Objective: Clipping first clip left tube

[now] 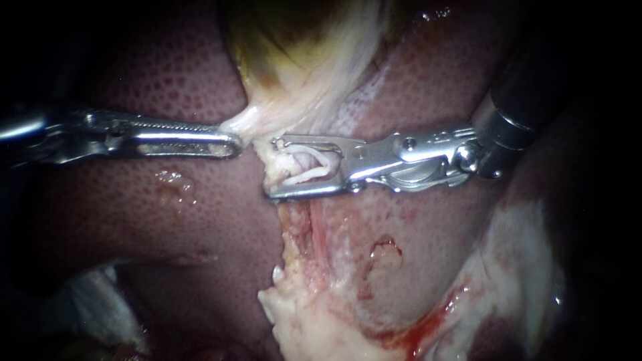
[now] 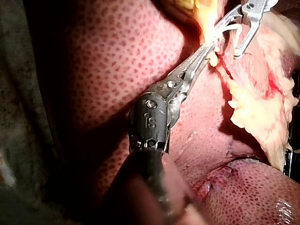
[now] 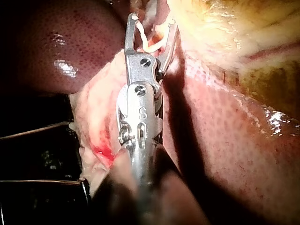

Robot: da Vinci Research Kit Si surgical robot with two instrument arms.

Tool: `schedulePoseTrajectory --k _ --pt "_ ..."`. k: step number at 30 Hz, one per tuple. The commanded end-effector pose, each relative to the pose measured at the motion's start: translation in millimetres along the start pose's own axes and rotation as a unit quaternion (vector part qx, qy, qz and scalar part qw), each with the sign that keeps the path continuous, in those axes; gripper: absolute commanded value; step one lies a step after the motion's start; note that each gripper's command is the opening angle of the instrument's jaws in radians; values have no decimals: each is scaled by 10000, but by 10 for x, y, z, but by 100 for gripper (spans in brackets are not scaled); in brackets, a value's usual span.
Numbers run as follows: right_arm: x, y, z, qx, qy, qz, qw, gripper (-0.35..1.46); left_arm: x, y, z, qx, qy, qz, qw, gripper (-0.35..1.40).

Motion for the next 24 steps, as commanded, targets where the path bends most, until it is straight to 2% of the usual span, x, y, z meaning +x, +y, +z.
schedulePoseTrajectory --k 1,6,16,24 --pt "0 0 0 5 -3 -3 10000 57 0 0 0 0 1 0 10000 -35" --pt "-1 -1 -2 11 -3 -4 10000 57 1 0 -2 -6 0 -3 10000 -35" --pt "-2 0 -27 63 9 4 10000 58 7 -1 -16 -75 -10 -18 10000 -35" --pt "-13 -11 -42 329 -270 53 9991 58 14 -4 -25 -23 -2 -40 10000 -35"
